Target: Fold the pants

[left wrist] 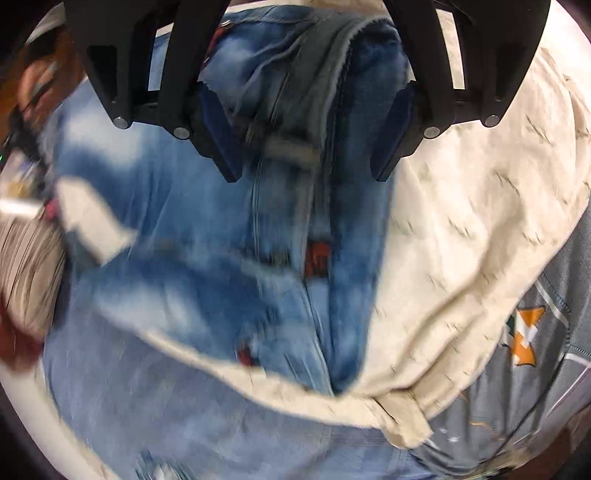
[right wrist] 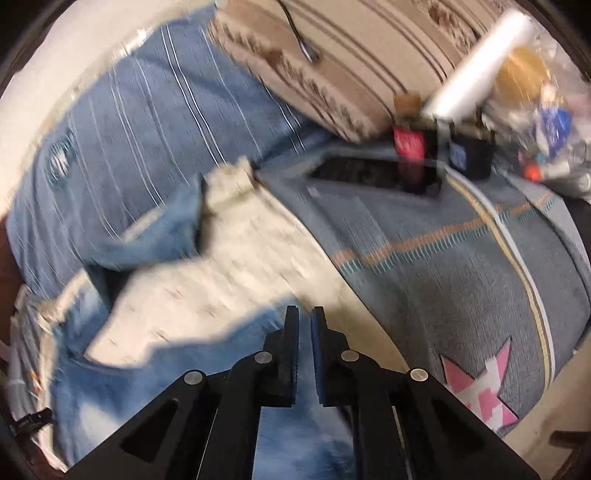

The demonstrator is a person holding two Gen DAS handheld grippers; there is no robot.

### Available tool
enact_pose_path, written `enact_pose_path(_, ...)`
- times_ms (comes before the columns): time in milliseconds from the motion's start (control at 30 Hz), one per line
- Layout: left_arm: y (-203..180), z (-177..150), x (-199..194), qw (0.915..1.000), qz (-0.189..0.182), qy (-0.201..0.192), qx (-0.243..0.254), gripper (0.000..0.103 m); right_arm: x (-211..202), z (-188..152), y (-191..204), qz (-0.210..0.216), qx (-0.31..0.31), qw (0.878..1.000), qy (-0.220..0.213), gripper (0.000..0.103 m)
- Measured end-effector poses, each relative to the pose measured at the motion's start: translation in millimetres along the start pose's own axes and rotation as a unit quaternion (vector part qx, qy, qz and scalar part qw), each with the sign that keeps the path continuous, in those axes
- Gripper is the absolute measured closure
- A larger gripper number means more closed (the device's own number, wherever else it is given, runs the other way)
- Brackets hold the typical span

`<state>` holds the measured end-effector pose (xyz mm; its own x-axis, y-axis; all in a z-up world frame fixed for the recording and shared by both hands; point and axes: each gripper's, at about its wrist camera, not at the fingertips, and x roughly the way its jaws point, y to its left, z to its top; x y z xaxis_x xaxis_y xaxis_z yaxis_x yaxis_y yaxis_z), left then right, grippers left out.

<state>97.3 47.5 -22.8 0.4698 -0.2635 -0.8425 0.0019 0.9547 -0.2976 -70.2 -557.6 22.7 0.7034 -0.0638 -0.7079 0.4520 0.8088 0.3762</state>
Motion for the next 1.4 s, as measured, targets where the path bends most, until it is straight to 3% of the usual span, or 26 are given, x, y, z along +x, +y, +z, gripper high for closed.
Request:
enact_pose_path(100,9.2,36.0,-0.8,0.9995,0.001,-0.011,-0.029,0.031,20.6,17.4,21.8,0.065,0.025,0.997,0.018,0.083)
enact_pose_path(167,15.7,57.8,10.0,0.999,-0.003,-0.003,-0.045,0.03,43.8,19.7,37.7,0.113,0.057,0.991,0.043,0.061)
enact_pose_path(267,21.0,81.5,40.6,0.9953,-0.029,0.044,-0.081,0.03,90.2,20.4,61.8,0.175,0.122,0.974,0.077,0.056)
enact_pose_path(400,12.6,88.6,67.9,0.991,-0.043,0.072,-0.104,0.03,140.0,20.3,77.3,0.182,0.2,0.957,0.109,0.054)
enact_pose_path(433,9.6,89.3,68.4,0.9908,-0.046,0.079,-0.101,0.03,141.7,18.9,79.4,0.186,0.214,0.952,0.113,0.059)
enact_pose_path(467,5.5,91.0,69.7,0.9912,-0.044,0.079,-0.096,0.03,143.8,24.0,82.2,0.195,0.219,0.95,0.109,0.093)
enact_pose_path(500,2.8,89.3,67.7,0.9911,-0.046,0.081,-0.096,0.03,137.3,32.3,87.4,0.202,0.198,0.955,0.094,0.099)
enact_pose_path(600,1.2,90.3,63.5,0.9906,-0.067,0.074,-0.093,0.031,91.4,59.7,102.5,0.17,0.086,0.982,-0.01,0.1)
enact_pose_path(633,0.7,90.3,64.8,0.9919,-0.056,0.073,-0.088,0.031,91.7,63.8,101.1,0.145,0.069,0.987,-0.004,0.1)
enact_pose_path(700,0.2,89.0,80.4,0.9937,-0.019,0.085,-0.071,0.031,112.5,62.7,88.3,0.073,0.047,0.995,0.052,0.099)
enact_pose_path(767,1.0,86.4,87.8,0.9947,-0.006,0.08,-0.063,0.032,135.4,51.3,73.1,0.032,0.044,0.993,0.109,0.092)
enact_pose_path(800,0.0,85.1,83.9,0.9958,-0.004,0.072,-0.056,0.032,134.6,46.0,63.1,0.061,0.065,0.99,0.108,0.092)
enact_pose_path(900,7.0,87.3,68.0,0.9954,-0.021,0.073,-0.058,0.032,109.5,52.0,48.4,0.089,0.088,0.989,0.074,0.087)
enact_pose_path(1100,36.7,132.8,34.6,0.9949,-0.02,0.029,-0.095,0.032,70.3,99.9,46.4,0.047,0.037,0.998,0.012,0.079)
enact_pose_path(1133,36.9,139.3,36.1,0.9945,-0.022,0.031,-0.098,0.032,68.9,104.3,47.8,0.05,0.037,0.998,0.01,0.069)
enact_pose_path(1167,33.9,145.7,41.0,0.9942,-0.025,0.034,-0.098,0.03,74.7,112.3,51.9,0.058,0.035,0.998,0.018,0.059)
enact_pose_path(1200,29.2,150.9,48.9,0.9944,-0.026,0.04,-0.095,0.03,82.1,116.4,57.5,0.06,0.03,0.997,0.025,0.057)
enact_pose_path(1400,20.6,163.1,97.3,0.9905,-0.036,0.078,-0.107,0.03,153.1,135.7,102.1,0.053,-0.012,0.996,0.073,0.055)
